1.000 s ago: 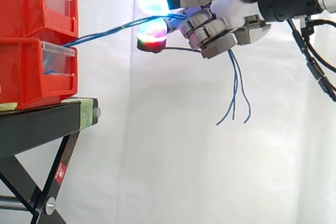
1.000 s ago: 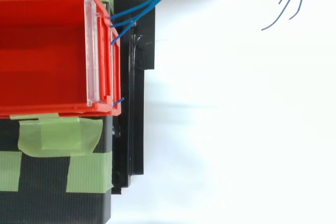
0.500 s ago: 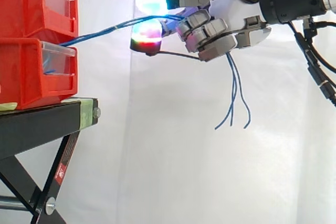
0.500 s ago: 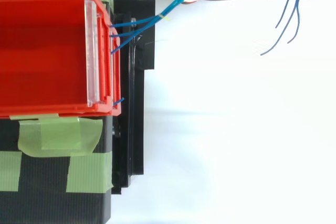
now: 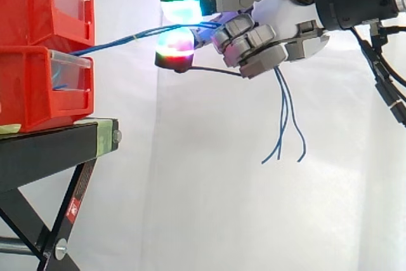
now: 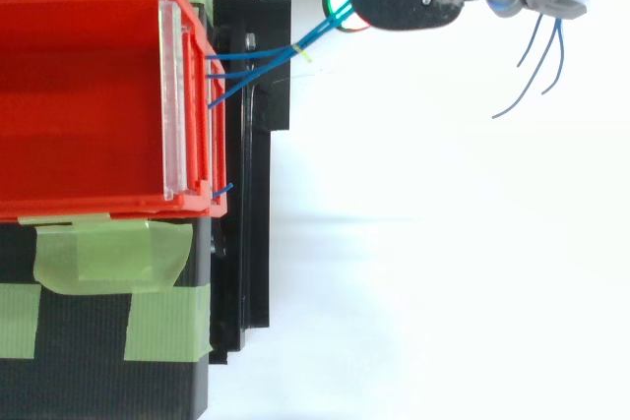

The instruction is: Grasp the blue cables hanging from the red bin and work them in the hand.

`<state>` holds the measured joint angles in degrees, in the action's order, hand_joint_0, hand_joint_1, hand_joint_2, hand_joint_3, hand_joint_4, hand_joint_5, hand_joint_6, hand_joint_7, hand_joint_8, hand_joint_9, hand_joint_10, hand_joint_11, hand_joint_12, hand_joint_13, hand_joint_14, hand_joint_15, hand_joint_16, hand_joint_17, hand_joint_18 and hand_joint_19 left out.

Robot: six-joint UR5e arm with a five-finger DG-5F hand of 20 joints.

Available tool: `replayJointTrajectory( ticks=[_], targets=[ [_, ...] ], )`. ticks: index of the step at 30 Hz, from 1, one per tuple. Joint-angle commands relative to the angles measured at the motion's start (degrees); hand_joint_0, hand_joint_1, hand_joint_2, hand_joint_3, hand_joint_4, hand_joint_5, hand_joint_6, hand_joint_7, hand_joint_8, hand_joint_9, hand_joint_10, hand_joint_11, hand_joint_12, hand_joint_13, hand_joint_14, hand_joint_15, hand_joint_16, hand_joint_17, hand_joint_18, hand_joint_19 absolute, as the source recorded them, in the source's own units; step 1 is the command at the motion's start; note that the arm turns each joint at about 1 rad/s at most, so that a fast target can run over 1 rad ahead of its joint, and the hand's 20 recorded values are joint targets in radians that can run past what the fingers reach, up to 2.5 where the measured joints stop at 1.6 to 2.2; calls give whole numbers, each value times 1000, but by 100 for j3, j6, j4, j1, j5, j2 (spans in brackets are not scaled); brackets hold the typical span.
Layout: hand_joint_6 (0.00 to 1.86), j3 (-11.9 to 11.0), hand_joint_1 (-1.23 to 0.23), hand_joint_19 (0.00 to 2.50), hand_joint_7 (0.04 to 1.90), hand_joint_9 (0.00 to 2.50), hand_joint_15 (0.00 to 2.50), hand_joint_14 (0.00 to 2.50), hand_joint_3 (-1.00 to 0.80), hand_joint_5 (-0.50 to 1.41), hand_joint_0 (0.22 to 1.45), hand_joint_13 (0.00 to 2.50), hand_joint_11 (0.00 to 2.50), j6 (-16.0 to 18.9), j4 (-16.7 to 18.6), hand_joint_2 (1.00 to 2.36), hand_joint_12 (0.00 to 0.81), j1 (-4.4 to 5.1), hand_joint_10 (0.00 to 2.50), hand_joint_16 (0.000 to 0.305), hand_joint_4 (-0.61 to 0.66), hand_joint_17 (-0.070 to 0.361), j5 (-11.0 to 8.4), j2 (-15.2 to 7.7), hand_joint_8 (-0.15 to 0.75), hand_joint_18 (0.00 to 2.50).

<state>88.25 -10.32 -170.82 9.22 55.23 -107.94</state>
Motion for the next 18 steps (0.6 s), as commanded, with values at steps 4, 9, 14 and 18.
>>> replayJointTrajectory(
  ticks=[4,9,14,18],
  targets=[
    [582,0,-607,1620,1105,548,1362,2500,-272,99,983,919,2500,170,-135,1022,436,45,2500,47,308,107,-21,1,446,1567],
    [588,0,-597,1592,1105,546,1391,2500,-159,100,998,922,2500,293,-206,1023,450,80,2500,47,306,107,-21,1,436,1552],
    [585,0,-600,1539,1099,526,1379,2500,-80,110,1009,915,2500,355,-206,1020,450,124,2500,49,312,111,-21,1,445,1535],
    [586,0,-620,1340,1095,522,1341,2500,210,127,1048,912,2500,443,-206,1011,462,141,2500,53,325,120,-39,1,457,1468]
  ],
)
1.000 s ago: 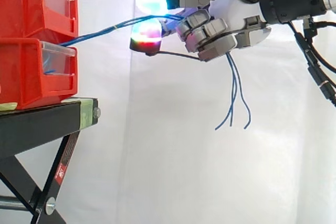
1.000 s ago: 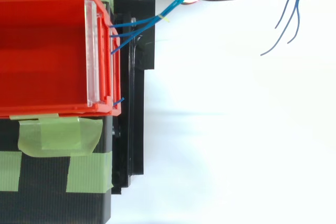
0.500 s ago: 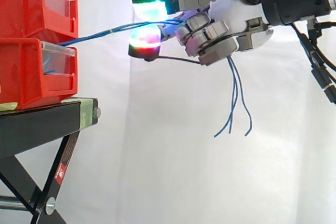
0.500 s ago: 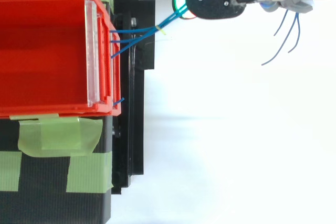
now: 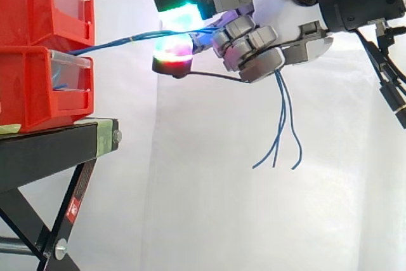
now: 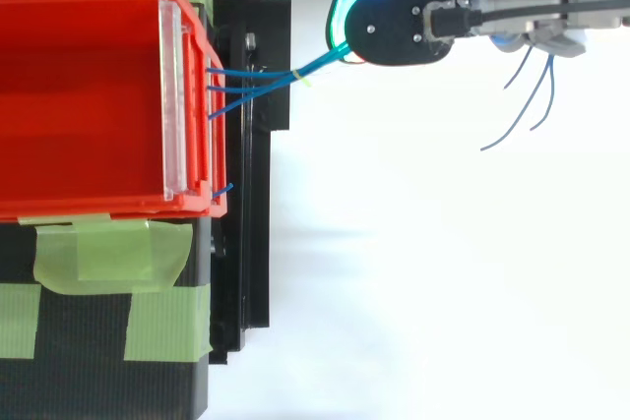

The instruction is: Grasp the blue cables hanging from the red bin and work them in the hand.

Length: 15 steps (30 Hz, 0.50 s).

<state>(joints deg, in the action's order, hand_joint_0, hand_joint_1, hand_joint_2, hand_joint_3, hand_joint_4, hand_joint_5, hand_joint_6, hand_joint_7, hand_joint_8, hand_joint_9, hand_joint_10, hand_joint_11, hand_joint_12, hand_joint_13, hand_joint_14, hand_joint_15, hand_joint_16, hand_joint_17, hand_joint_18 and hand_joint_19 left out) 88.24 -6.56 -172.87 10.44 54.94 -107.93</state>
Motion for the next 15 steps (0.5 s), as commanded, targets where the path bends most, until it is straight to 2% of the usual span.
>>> replayJointTrajectory(
  ticks=[1,3,4,5,7,8,11,12,13,14,15],
  targets=[
    [583,0,-622,1299,1098,518,1332,2500,285,130,1058,911,2500,111,-1,1008,463,19,2500,53,317,120,-10,0,449,1451],
    [593,0,-622,1220,1085,516,1323,2500,348,135,1055,909,2500,242,-1,1046,463,28,2500,55,319,124,-19,0,453,1437],
    [592,0,-615,1191,1083,513,1320,2500,309,139,1031,907,2500,278,-1,1139,464,28,2500,55,325,124,-19,0,455,1424],
    [591,0,-612,1170,1086,511,1316,2500,298,139,1028,904,2500,322,-1,1160,463,28,2500,56,326,126,-36,-9,455,1420],
    [563,0,-617,1190,1088,507,1308,2500,278,146,1035,905,2500,401,-10,1120,463,28,2500,56,330,127,-63,0,467,1430],
    [516,0,-620,1339,1113,494,1333,2500,163,151,1054,895,2500,418,-19,1009,455,37,2500,52,316,118,-71,0,454,1446],
    [417,0,-590,1572,1154,469,1368,2500,-178,160,1011,881,2500,436,-45,1021,446,28,2500,47,303,107,-80,0,442,1497],
    [415,0,-590,1578,1161,467,1392,2500,-152,160,1006,880,2500,436,-45,1023,448,28,2500,48,298,107,-80,0,436,1496],
    [423,0,-602,1361,1152,469,1360,2500,123,167,1055,878,2500,445,-45,1013,452,28,2500,51,303,114,-80,0,444,1423],
    [447,0,-608,1233,1154,468,1343,2500,310,195,1084,877,2500,445,-45,1002,463,37,2500,52,296,118,-80,-9,445,1382],
    [451,9,-606,1216,1154,463,1333,2500,359,196,1087,874,2500,462,-45,1000,462,37,2500,53,295,120,-80,0,451,1381]
  ],
)
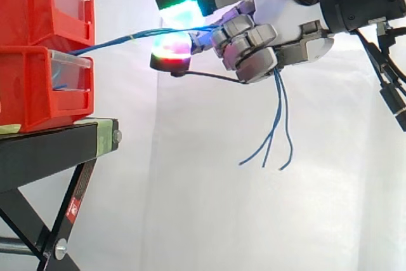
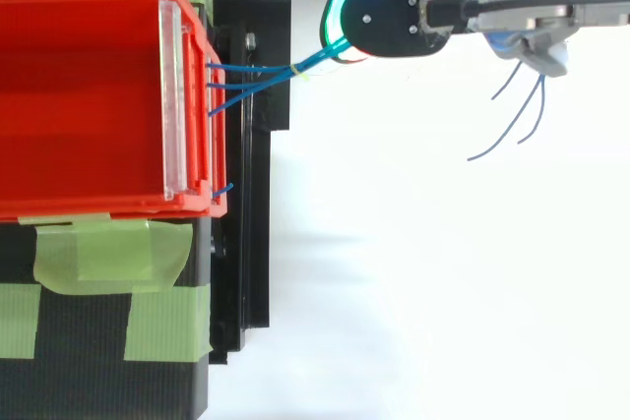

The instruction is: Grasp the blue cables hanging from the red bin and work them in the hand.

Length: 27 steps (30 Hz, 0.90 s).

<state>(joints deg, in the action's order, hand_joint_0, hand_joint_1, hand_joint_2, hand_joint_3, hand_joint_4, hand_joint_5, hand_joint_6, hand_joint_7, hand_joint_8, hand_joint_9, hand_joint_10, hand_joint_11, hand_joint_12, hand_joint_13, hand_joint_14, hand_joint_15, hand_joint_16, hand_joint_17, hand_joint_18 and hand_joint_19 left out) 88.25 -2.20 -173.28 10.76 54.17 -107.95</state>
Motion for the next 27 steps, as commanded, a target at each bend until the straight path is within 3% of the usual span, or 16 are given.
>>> replayJointTrajectory(
  ticks=[1,3,4,5,6,7,10,11,12,14,15,17,18,19,22,27],
  targets=[
    [449,0,-598,1154,1150,456,1315,2500,357,212,1078,861,2500,35,-4,1101,459,-4,2500,51,286,114,-3,2,448,1322],
    [447,0,-597,1162,1145,455,1319,2500,319,215,1071,862,2500,62,-4,1112,459,5,2500,52,286,117,6,2,453,1330],
    [354,0,-610,1264,1187,449,1334,2500,266,219,1087,862,2500,79,-4,1005,457,-4,2500,51,290,114,6,2,455,1369],
    [319,0,-600,1514,1210,426,1385,2500,-49,220,1021,854,2500,105,5,1019,450,-4,2500,49,276,110,6,2,445,1459],
    [270,0,-593,1594,1224,411,1403,2500,-221,227,999,848,2500,105,5,1022,454,5,2500,48,271,107,6,2,444,1484],
    [229,0,-587,1558,1236,410,1370,2500,-188,233,1017,839,2500,114,5,1023,444,5,2500,46,270,104,6,2,442,1459],
    [196,0,-603,1141,1256,410,1294,2500,377,298,1106,826,2500,114,5,1043,453,14,2500,50,258,112,6,-7,434,1283],
    [196,0,-603,1142,1260,409,1304,2500,383,303,1106,825,2500,114,5,1050,453,23,2500,49,258,109,6,2,434,1283],
    [190,0,-599,1067,1271,408,1298,2500,358,316,1093,812,2500,114,5,1178,444,23,2500,48,246,108,6,2,426,1224],
    [187,0,-597,1081,1277,408,1305,2500,359,320,1094,814,2500,123,5,1174,451,23,2500,49,238,110,6,-7,429,1227],
    [125,0,-619,1258,1293,404,1351,2500,269,314,1097,822,2500,123,5,1004,456,23,2500,50,252,112,6,2,437,1340],
    [1,0,-620,1576,1325,365,1383,2500,-208,308,1015,810,2500,167,5,1020,449,14,2500,46,254,104,6,2,431,1443],
    [0,0,-619,1570,1317,366,1384,2500,-255,303,1018,809,2500,185,5,1020,446,23,2500,46,255,103,6,2,434,1444],
    [1,0,-623,1550,1279,359,1368,2500,-257,295,1030,803,2500,185,14,1023,441,23,2500,45,268,101,6,2,432,1425],
    [5,0,-647,1202,1245,353,1310,2500,224,289,1129,764,2500,185,23,1018,435,23,2500,45,266,100,6,-7,425,1220],
    [6,0,-647,1213,1226,358,1324,2500,146,285,1145,758,2500,185,23,1017,434,23,2500,45,273,101,6,-7,422,1215]
  ],
)
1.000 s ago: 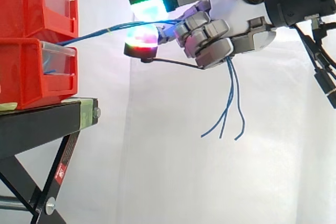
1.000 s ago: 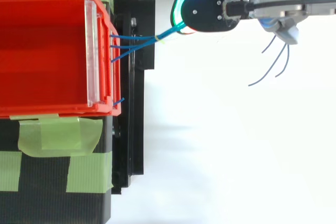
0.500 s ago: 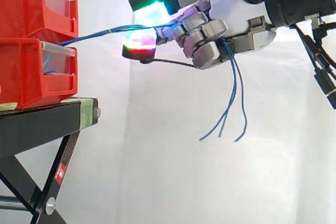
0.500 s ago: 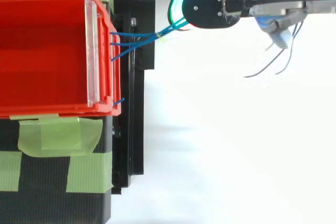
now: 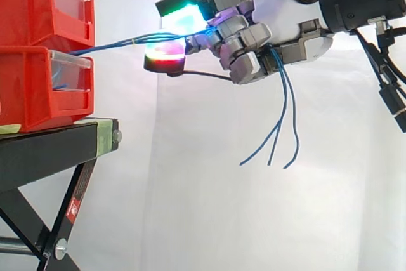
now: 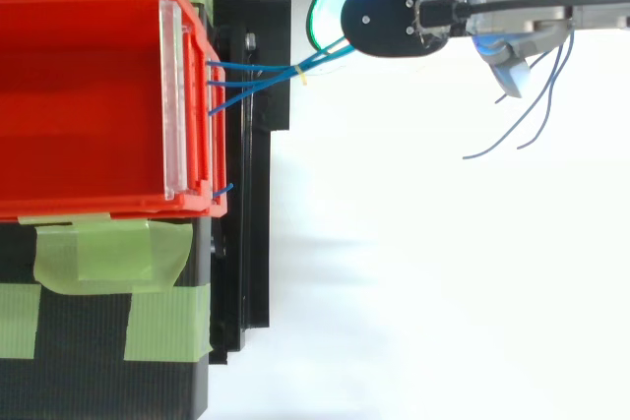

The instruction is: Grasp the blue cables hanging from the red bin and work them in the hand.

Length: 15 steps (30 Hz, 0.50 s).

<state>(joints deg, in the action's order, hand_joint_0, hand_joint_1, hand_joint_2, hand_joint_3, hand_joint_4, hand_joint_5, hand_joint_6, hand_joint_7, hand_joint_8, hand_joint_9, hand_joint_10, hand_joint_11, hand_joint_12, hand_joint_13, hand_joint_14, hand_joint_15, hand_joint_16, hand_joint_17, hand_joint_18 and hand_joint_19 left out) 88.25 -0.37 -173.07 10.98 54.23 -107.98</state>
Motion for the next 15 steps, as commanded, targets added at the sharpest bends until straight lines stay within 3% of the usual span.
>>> replayJointTrajectory(
  ticks=[1,2,4,5,15],
  targets=[
    [7,0,-640,1482,1212,353,1375,2500,-68,267,1074,781,2500,1,1,1024,435,0,2500,44,280,100,0,-4,420,1365],
    [7,0,-638,1534,1203,350,1377,2500,-147,259,1062,783,2500,1,1,1024,435,0,2500,45,288,102,0,5,420,1396],
    [7,0,-618,1704,1187,346,1387,2500,-529,240,983,796,2500,1,1,1020,441,0,2500,46,307,103,0,-4,423,1488],
    [7,0,-617,1707,1186,343,1392,2500,-583,239,967,796,2500,10,1,1017,442,9,2500,46,305,102,0,-4,427,1488],
    [7,0,-643,1671,1198,335,1378,2500,-719,227,923,787,2500,415,1,1012,440,71,2500,46,318,103,0,5,429,1473]
  ],
)
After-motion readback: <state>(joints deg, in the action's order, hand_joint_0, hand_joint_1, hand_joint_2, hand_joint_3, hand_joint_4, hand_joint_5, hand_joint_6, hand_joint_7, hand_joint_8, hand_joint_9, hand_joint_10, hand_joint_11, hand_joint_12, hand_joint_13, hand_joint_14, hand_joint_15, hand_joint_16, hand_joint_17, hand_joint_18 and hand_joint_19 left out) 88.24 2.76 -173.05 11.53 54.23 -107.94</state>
